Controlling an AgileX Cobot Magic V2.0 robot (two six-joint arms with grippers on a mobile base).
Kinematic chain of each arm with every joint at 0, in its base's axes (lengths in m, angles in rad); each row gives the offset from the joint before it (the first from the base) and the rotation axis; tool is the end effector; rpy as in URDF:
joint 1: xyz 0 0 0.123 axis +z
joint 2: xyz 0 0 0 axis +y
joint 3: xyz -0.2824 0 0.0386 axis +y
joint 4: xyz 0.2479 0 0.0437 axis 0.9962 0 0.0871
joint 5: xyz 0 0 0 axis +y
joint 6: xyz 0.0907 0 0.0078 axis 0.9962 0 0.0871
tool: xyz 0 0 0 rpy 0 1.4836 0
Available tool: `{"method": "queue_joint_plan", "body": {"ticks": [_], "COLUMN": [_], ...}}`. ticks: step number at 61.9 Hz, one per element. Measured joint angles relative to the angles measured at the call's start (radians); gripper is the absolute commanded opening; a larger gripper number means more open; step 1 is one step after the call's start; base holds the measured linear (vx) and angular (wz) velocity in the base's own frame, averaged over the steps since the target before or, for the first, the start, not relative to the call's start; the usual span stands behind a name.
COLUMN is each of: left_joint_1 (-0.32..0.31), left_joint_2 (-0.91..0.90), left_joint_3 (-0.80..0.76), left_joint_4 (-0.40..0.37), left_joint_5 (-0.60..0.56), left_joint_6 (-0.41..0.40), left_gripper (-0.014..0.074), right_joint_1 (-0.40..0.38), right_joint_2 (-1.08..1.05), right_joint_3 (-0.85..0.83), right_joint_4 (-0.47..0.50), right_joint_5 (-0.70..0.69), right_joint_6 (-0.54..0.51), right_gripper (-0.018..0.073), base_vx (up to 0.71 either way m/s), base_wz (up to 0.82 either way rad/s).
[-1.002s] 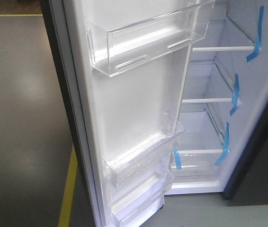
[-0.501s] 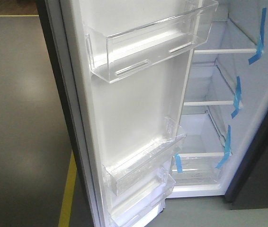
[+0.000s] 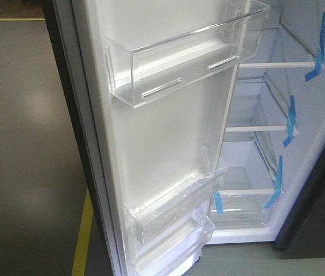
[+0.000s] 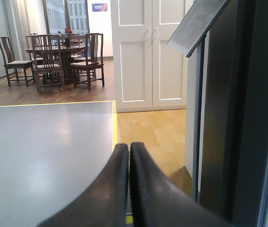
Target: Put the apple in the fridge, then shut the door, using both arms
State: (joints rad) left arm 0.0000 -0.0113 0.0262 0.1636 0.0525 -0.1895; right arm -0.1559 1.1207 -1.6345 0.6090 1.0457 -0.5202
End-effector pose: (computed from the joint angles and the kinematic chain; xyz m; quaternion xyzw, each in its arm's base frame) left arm 0.0567 0.0008 0.2001 -0.0122 0.6997 -0.0063 0.7143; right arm 0.1852 0.0165 0.5264 -0.1573 0.7913 0.1138 0.5798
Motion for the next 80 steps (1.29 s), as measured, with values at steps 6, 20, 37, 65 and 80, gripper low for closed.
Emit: {"method": "queue_joint_plan", "body": {"ticks": [6, 20, 37, 65, 80], "left_joint_1": [0.0, 0.0, 0.0, 0.0, 0.0], "left_joint_2": [0.0, 0.0, 0.0, 0.0, 0.0], "left_joint_3": [0.0, 0.0, 0.0, 0.0, 0.0], "left_joint_4": [0.0, 0.0, 0.0, 0.0, 0.0], "left_joint_5": [0.0, 0.0, 0.0, 0.0, 0.0], "left_joint_6": [0.0, 0.0, 0.0, 0.0, 0.0], "left_gripper": [-0.0006, -0.0006, -0.0006, -0.0006, -0.0006], "right_joint_1": [0.0, 0.0, 0.0, 0.0, 0.0], "right_joint_2": [0.0, 0.0, 0.0, 0.0, 0.0], "right_joint_3": [0.0, 0.0, 0.0, 0.0, 0.0], "right_joint_4": [0.0, 0.0, 0.0, 0.0, 0.0], "right_joint_5": [0.0, 0.0, 0.0, 0.0, 0.0], "right_joint_6": [0.0, 0.0, 0.0, 0.0, 0.0], "right_gripper": [-0.0007, -0.0007, -0.0007, -0.0007, -0.0007], "base_vx": [0.01, 0.0, 0.0, 0.0, 0.0], "base_wz": [0.02, 0.0, 0.0, 0.0, 0.0]}}
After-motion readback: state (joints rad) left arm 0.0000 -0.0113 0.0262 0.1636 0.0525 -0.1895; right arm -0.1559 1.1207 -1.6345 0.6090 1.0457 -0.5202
